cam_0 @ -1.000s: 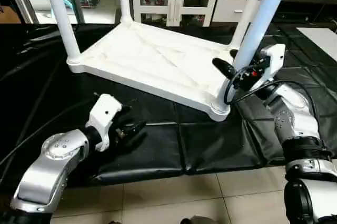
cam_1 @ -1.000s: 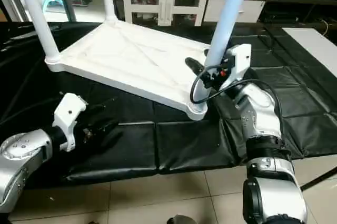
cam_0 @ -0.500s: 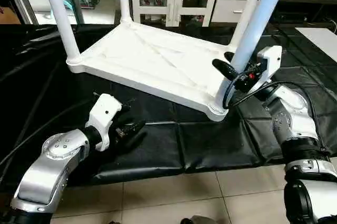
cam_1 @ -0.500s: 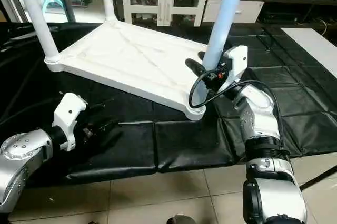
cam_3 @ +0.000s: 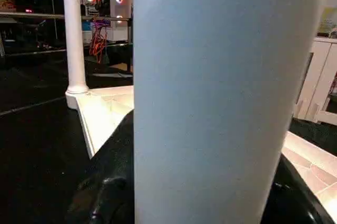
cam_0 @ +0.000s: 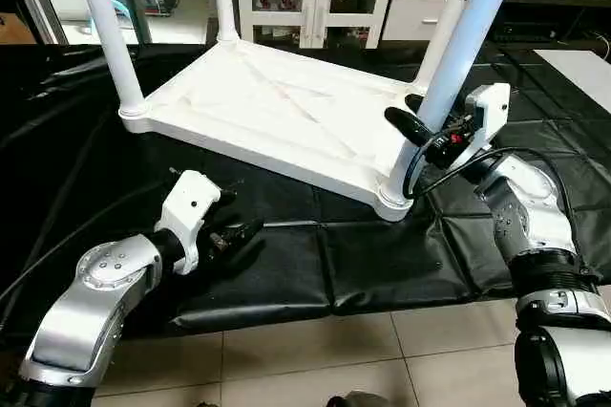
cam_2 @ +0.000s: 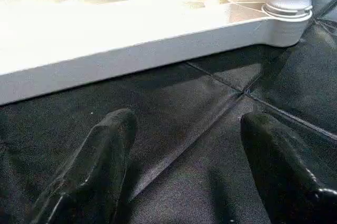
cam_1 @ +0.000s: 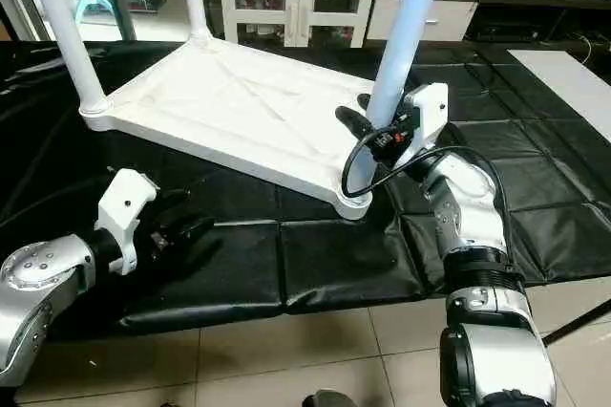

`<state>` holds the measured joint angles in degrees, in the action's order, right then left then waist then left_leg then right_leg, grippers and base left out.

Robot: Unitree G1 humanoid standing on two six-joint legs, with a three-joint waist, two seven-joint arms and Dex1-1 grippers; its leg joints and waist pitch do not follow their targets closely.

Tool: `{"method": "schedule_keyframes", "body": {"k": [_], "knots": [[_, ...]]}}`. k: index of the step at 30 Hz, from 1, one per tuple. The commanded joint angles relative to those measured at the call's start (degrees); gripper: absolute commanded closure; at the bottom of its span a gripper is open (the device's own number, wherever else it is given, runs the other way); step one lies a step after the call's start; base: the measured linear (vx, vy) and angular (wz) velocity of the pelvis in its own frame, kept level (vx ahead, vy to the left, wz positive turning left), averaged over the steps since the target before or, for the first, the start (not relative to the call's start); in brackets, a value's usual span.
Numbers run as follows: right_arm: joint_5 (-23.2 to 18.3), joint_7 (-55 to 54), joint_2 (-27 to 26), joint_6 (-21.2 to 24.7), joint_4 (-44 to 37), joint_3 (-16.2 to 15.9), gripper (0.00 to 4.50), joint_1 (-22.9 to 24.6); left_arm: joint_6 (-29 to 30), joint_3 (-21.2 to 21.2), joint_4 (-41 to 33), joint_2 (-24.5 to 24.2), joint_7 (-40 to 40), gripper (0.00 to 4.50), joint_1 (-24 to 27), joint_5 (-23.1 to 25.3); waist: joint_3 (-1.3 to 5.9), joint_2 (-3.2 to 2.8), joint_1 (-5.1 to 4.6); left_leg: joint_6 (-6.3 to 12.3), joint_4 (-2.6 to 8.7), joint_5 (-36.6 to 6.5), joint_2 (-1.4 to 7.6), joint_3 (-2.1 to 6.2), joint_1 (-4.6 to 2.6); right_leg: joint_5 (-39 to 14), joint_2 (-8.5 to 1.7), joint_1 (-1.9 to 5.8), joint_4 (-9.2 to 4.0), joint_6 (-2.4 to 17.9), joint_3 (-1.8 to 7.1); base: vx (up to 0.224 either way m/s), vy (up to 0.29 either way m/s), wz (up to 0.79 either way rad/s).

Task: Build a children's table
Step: Flip table

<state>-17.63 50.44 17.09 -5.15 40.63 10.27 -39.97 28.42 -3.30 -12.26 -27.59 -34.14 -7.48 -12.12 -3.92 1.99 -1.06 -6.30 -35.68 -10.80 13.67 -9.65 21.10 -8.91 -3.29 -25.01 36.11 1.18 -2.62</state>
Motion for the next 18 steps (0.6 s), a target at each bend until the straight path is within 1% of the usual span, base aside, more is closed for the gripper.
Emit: {"method": "schedule_keyframes", "body": {"k": [1, 14, 15, 16, 17, 18], "knots": [[0.4, 0.3, 0.5, -0.8, -0.2, -0.5, 2.84, 0.5, 0.3, -0.6, -1.1, 0.0, 0.3, 1.00, -0.7, 0.5, 4.44, -0.35, 0.12, 1.94, 3.81, -15.6, -1.20, -0.90, -0.20, -20.4, -1.92, 3.06, -4.98, 9.5, 1.27, 0.000, 0.000, 0.00], [0.8, 0.1, 0.5, -1.2, 0.0, -0.8, 2.84, 0.4, 0.3, -0.6, -1.1, 0.0, 0.3, 1.00, -0.7, 0.6, 4.41, -0.37, 0.12, 1.96, 3.81, -15.7, -1.19, -0.91, -0.26, -20.3, -1.90, 3.00, -4.98, 9.7, 1.27, 0.000, 0.000, 0.00], [19.7, -12.2, 4.7, -11.6, 11.1, -12.2, 2.84, -8.3, 0.0, -0.3, -1.6, 0.4, 1.2, 1.00, -1.0, 0.8, 4.41, 0.13, 0.20, 1.22, 3.72, -14.8, -0.96, -0.72, -0.01, -21.6, -2.42, 2.78, -4.54, 10.0, 1.00, 0.000, 0.000, 0.00], [20.2, -12.8, 4.8, -11.8, 11.7, -12.4, 2.84, -8.8, 0.0, -0.3, -1.6, 0.4, 1.2, 1.00, -1.0, 0.8, 4.13, 0.41, -0.76, 0.75, 3.79, -15.4, -1.45, -0.70, 0.53, -23.6, -1.82, 2.96, -4.48, 9.8, 0.73, 0.000, 0.000, 0.00], [22.2, -16.4, 4.8, -12.1, 15.7, -12.9, 2.84, -12.2, -0.1, -0.3, -1.5, 0.9, 1.7, 1.00, -1.5, 0.8, 3.88, -0.23, -0.79, 0.10, 3.58, -18.4, -1.65, -0.57, 0.16, -29.2, -2.16, 2.81, -5.15, 8.1, 0.59, 0.000, 0.000, 0.00], [20.4, -16.1, 4.3, -10.6, 15.7, -11.6, 2.83, -12.3, 0.1, -0.3, -1.5, 1.0, 1.7, 1.00, -1.6, 0.7, 3.87, -0.20, -0.84, 0.06, 3.25, -20.0, -1.71, -0.72, -0.41, -31.3, -2.12, 2.24, -5.75, 7.1, 0.59, 0.000, 0.000, 0.00]]}}
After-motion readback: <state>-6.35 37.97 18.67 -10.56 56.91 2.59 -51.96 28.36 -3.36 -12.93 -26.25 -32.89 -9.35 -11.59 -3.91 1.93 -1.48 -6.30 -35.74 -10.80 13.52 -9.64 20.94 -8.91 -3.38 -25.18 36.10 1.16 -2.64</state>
